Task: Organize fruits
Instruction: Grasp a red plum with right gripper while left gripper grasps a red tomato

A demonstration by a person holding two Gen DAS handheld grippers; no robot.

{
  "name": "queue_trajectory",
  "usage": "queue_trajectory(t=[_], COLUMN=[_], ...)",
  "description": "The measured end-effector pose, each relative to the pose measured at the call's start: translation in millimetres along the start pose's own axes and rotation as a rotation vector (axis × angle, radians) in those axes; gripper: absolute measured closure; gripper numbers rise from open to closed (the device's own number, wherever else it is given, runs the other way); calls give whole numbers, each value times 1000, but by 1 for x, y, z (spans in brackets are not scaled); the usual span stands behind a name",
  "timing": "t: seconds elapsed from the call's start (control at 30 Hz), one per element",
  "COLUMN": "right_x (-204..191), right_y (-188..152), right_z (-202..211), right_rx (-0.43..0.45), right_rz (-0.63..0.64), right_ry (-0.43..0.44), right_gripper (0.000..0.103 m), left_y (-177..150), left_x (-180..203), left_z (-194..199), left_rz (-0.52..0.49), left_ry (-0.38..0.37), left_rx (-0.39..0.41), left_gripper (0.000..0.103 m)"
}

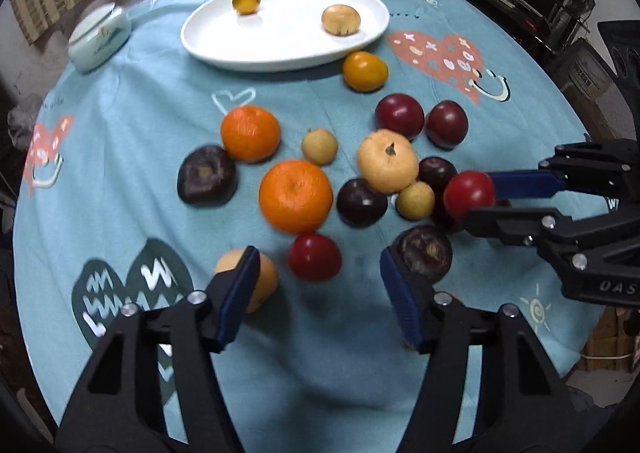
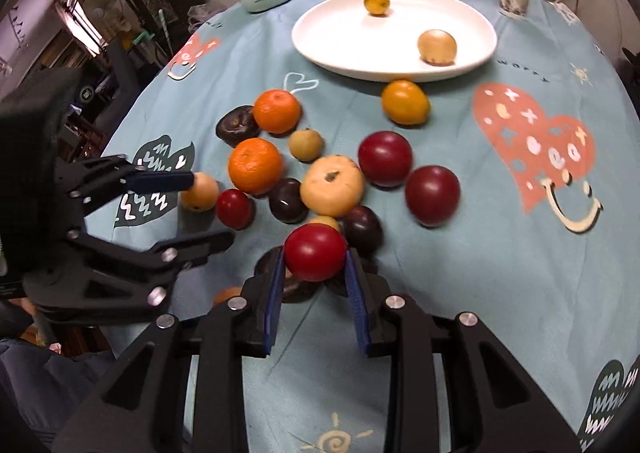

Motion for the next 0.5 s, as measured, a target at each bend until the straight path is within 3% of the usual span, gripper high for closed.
queue_trajectory(t=[0.07, 0.1, 0.33, 0.4, 0.5], right_x=[3, 5, 6, 5, 5], right_y=[-4, -7, -9, -9, -9], right_z=[0, 0, -3, -3, -2], right_rx=[0, 0, 1, 2, 10], right_rz=[-10, -12, -18, -18, -17], right_ry=[9, 10, 22, 20, 18], right_gripper=[72, 72, 72, 72, 72], left_y=[4, 6, 8, 10, 9], left_x=[2, 2, 2, -3, -11], left_z=[-4, -7, -21, -24, -17], left_rz=[-13, -14, -83, -84, -52], left_ry=[-9, -8, 50, 61, -47], left_rx=[-10, -24, -73, -78, -72], left_gripper=[62, 64, 64, 72, 72])
Point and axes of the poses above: each gripper's, at about its wrist camera, not at the fingertips, and z roughly against the way its jaws point, x to its right, y to its top, the point moved 3 cm from there along -z, roughly the way its jaws point, and after that the axes turned 10 degrees about -x, right-handed, at the moved point
